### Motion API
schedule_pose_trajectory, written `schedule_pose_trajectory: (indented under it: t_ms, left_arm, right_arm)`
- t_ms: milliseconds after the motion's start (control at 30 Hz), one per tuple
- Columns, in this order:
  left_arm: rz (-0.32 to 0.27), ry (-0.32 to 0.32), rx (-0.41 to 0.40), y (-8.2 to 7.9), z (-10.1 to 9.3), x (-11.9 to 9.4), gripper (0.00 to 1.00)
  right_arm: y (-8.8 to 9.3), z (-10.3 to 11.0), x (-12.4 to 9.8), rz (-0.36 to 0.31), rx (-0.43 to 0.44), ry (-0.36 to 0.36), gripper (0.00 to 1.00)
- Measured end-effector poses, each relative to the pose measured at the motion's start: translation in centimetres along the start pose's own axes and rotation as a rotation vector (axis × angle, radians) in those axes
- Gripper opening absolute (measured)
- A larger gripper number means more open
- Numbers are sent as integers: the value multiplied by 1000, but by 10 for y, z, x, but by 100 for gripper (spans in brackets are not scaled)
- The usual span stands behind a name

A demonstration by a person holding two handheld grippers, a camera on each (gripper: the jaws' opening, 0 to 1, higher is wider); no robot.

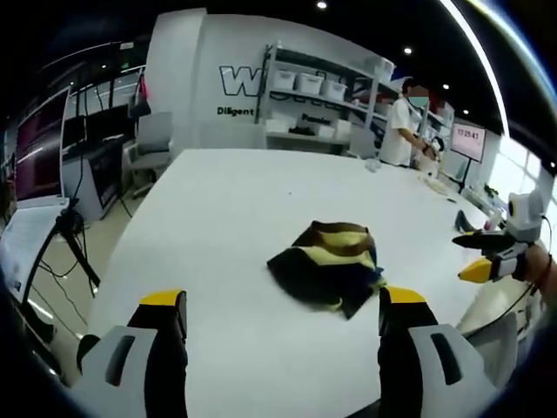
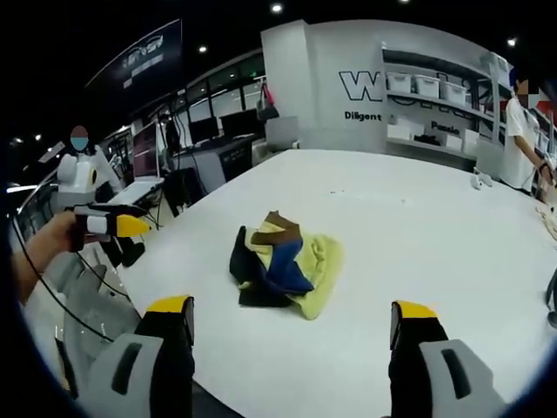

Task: Fold the garment on the visible template until the final outline fits inside the template.

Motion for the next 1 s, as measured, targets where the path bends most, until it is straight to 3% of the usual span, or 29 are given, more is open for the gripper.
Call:
schedule_pose_trajectory:
  t_ms: [433,800,1000]
  left_arm:
    - [64,17,-11,7,1,39,82]
    - [118,29,-17,16,1,74,79]
    - [145,56,-20,26,-8,97,70]
  right_arm:
    - [-1,-6,34,0,-16,-55,89]
    - [0,-8,75,38,-41,-95,83]
    - [6,-7,99,48,-56,-101,76]
Point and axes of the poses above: the point that each gripper's makers call its tool centre point, and the gripper's own axes: x roughly forward along the fingers, z roughly to its left, y roughly out of its underside, the point moved 10 cm from there along -x, roughly backward along the fingers, and after that the axes turned 1 degree about -z, right-handed, at the moved point
